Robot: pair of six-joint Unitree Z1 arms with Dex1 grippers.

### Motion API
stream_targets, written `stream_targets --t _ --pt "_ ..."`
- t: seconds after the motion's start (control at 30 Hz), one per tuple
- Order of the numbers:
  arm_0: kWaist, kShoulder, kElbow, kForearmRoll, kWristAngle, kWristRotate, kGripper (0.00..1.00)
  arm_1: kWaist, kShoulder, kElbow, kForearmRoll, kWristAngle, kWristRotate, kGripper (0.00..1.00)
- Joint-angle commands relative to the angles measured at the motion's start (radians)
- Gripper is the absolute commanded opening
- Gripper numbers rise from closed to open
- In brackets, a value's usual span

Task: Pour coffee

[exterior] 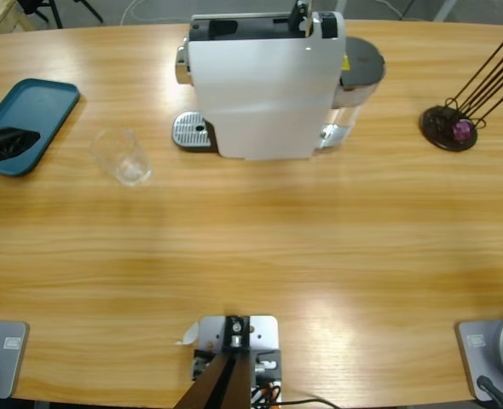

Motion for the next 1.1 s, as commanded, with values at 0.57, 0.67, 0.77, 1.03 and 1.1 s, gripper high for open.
stream_targets --t 0.57,0.67,0.77,1.03,1.1 --pt "0.005 0.04 0.031 -0.024 -0.016 -0.003 0.968 0.14 0.273 -0.165 -0.026 -0.042 -0.089 0.0" --pt "0.005 0.038 0.032 -0.024 -0.02 -0.003 0.968 0.155 0.305 -0.177 -0.023 -0.041 -0.076 0.0" --pt "0.005 0.034 0.033 -0.023 -0.022 -0.001 0.968 0.155 0.322 -0.169 -0.023 -0.037 -0.066 0.0" --pt "0.005 0.03 0.034 -0.023 -0.022 -0.001 0.968 0.187 0.403 -0.178 -0.045 0.003 -0.03 0.0" --pt "0.005 0.03 0.036 -0.023 -0.023 -0.001 0.968 0.206 0.429 -0.183 -0.057 0.007 -0.013 0.0"
